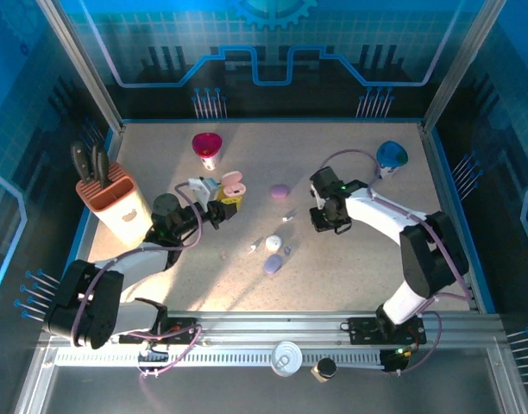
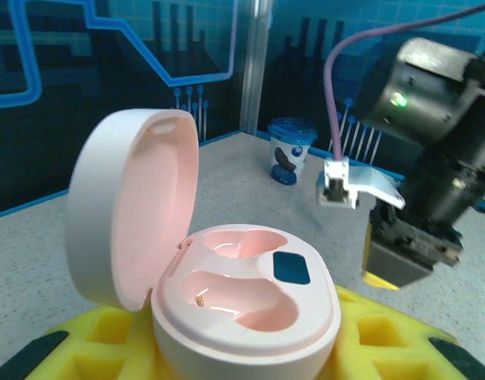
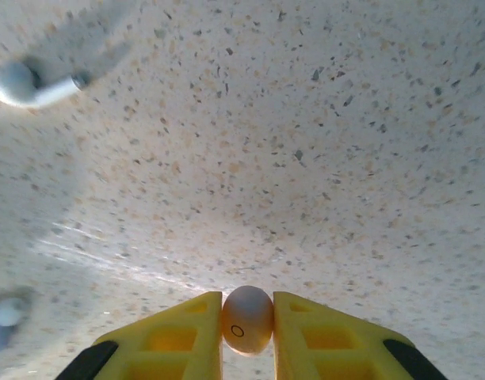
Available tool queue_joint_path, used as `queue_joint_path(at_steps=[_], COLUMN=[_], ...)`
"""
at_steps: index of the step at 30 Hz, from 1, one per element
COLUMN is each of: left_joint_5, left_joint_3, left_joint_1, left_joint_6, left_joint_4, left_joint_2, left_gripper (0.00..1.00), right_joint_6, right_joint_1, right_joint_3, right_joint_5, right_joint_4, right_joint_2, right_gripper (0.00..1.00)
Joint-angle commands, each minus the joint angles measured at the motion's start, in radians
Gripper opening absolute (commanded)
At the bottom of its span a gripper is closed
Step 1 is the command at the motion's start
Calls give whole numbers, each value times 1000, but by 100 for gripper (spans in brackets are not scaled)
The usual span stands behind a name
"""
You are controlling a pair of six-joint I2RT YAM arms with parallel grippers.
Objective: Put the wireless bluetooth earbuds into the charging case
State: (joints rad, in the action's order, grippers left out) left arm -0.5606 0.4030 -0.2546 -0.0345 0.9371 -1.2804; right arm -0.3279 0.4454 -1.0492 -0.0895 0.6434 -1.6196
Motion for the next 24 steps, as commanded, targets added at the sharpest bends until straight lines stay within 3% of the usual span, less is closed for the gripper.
queue_joint_path(at_steps=[1, 13, 24], left_joint_5=[-28, -50, -77], left_joint_3=[34, 61, 85], left_joint_1=[-24, -115, -151], left_joint_6=[-64, -121, -169], left_joint_4=[-11, 53, 51], left_joint_2=[-21, -129, -174], left_gripper=[35, 35, 35], right_joint_6=[-106, -187, -138], right_joint_1=[-61, -134, -76], right_joint_3=[58, 127, 93], right_joint_5=[266, 452, 527], right_joint_4=[-86, -175, -188], right_joint_2=[43, 123, 243], right_gripper=[20, 21, 22])
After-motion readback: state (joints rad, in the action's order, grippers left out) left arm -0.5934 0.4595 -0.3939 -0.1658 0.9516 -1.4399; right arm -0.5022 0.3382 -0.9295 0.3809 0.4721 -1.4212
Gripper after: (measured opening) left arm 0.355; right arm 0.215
